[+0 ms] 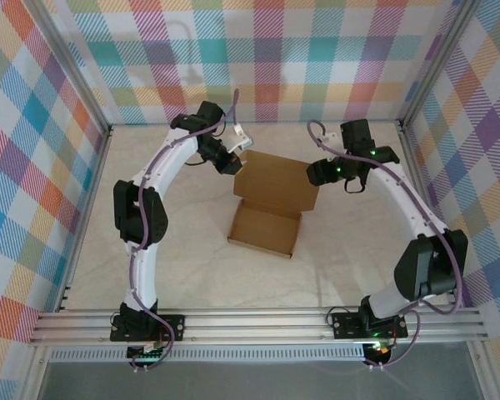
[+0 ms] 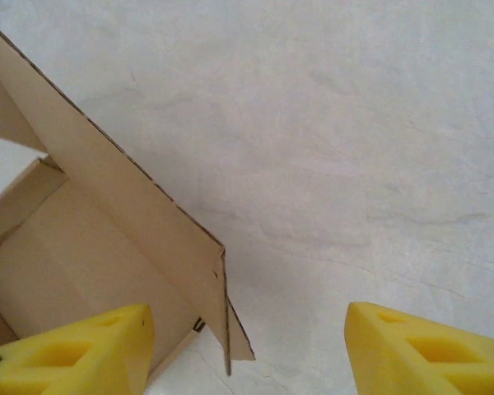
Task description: Fold the paper box
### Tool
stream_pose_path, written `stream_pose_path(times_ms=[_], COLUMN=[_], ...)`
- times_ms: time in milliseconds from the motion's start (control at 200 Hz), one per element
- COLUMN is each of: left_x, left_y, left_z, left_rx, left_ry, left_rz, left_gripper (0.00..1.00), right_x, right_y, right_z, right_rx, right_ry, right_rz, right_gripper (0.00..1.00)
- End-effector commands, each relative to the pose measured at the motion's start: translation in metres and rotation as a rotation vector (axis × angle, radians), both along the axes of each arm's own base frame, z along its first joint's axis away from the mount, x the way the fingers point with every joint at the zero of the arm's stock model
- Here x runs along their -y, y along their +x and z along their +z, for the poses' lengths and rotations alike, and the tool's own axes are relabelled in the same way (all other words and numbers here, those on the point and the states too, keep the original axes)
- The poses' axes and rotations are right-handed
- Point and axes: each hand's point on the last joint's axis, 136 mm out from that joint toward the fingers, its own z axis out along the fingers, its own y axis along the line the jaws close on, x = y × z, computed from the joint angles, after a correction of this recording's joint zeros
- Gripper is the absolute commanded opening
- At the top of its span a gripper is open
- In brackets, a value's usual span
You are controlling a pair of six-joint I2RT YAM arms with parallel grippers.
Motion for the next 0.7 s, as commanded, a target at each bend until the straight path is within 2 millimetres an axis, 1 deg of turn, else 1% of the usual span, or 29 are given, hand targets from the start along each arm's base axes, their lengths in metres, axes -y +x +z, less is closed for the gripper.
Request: stream_pose_path(times_ms=[0, 50, 100, 145, 225, 250, 275, 335, 395, 435, 480, 525, 695], left_x=[0.002, 0.002, 0.002, 0.001, 0.001, 0.000, -0.001, -0.002, -0.003, -0.003, -0.003, -0.003, -0.003], left_y=[-0.001, -0.001, -0.001, 0.000, 0.001, 0.002, 0.004, 0.008, 0.009, 0.009, 0.009, 0.009, 0.008], left_z=[0.018, 0.017, 0.016, 0.016, 0.014, 0.014, 0.012, 0.010, 0.008, 0.008, 0.008, 0.009, 0.009], left_rx=[0.070, 0.068, 0.068, 0.067, 0.065, 0.069, 0.070, 0.075, 0.070, 0.068, 0.067, 0.068, 0.068], left_ry=[-0.027, -0.027, -0.024, -0.021, -0.014, -0.014, -0.009, -0.004, -0.004, -0.006, -0.005, -0.008, -0.007], left_rz=[-0.056, -0.055, -0.054, -0.051, -0.049, -0.045, -0.037, -0.023, -0.019, -0.019, -0.019, -0.019, -0.021], left_gripper=[0.00, 0.00, 0.00, 0.00, 0.00, 0.00, 0.00, 0.00, 0.00, 0.00, 0.00, 0.00, 0.00], right_x=[-0.010, -0.015, -0.019, -0.022, -0.026, -0.026, -0.026, -0.025, -0.024, -0.023, -0.023, -0.024, -0.022], right_y=[-0.009, -0.009, -0.011, -0.013, -0.018, -0.019, -0.020, -0.021, -0.021, -0.020, -0.018, -0.018, -0.014], right_z=[0.002, 0.000, -0.004, -0.008, -0.016, -0.018, -0.020, -0.023, -0.025, -0.025, -0.025, -0.025, -0.030], right_rx=[-0.052, -0.070, -0.093, -0.108, -0.140, -0.146, -0.153, -0.170, -0.178, -0.175, -0.173, -0.175, -0.195], right_ry=[0.031, 0.046, 0.064, 0.073, 0.081, 0.079, 0.076, 0.062, 0.050, 0.045, 0.045, 0.045, 0.036], right_rz=[0.144, 0.175, 0.200, 0.220, 0.256, 0.267, 0.274, 0.285, 0.290, 0.291, 0.290, 0.291, 0.289], right_gripper=[0.62, 0.58, 0.56, 0.50, 0.45, 0.44, 0.40, 0.39, 0.29, 0.25, 0.23, 0.18, 0.16])
